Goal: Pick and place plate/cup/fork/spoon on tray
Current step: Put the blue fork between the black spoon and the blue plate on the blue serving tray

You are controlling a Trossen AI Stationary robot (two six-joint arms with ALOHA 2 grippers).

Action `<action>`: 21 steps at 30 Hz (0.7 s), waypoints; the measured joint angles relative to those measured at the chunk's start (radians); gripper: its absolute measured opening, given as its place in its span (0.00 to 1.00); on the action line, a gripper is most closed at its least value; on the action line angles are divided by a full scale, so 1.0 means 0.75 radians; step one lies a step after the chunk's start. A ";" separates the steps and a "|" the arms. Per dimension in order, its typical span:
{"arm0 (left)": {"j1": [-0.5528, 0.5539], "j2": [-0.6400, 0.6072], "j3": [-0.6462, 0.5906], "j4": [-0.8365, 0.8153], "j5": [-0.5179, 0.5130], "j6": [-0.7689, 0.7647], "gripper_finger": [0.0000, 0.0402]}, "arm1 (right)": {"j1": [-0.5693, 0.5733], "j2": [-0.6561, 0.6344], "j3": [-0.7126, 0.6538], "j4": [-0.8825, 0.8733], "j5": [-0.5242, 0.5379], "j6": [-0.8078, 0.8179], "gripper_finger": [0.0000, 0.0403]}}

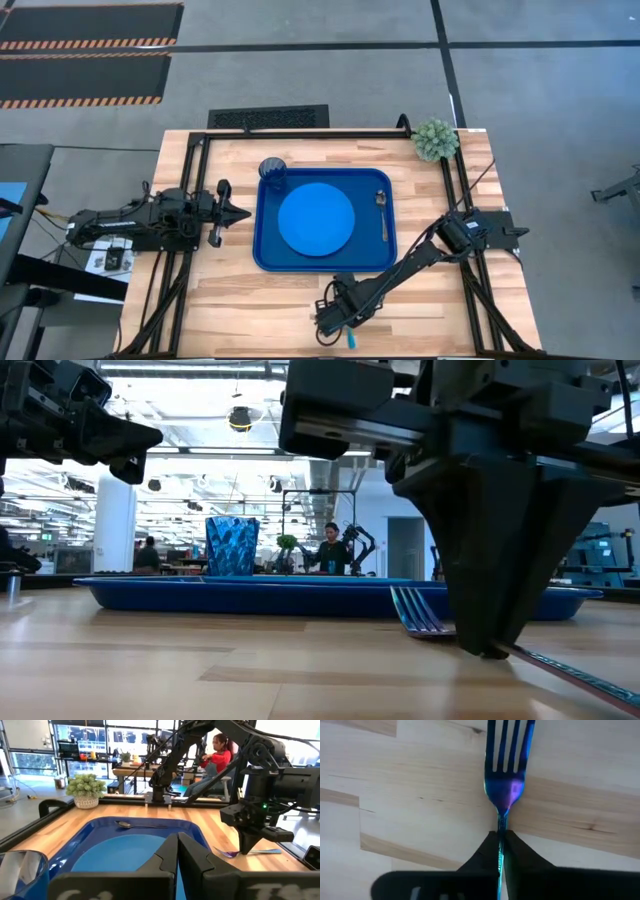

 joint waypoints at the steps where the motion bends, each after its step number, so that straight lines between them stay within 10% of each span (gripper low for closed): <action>1: 0.000 0.000 0.001 0.000 0.000 0.000 0.00 | 0.000 0.000 0.000 0.001 0.000 0.001 0.04; 21: -0.005 0.000 0.000 0.001 0.001 -0.013 0.00 | -0.070 0.011 0.347 -0.369 0.000 -0.213 0.04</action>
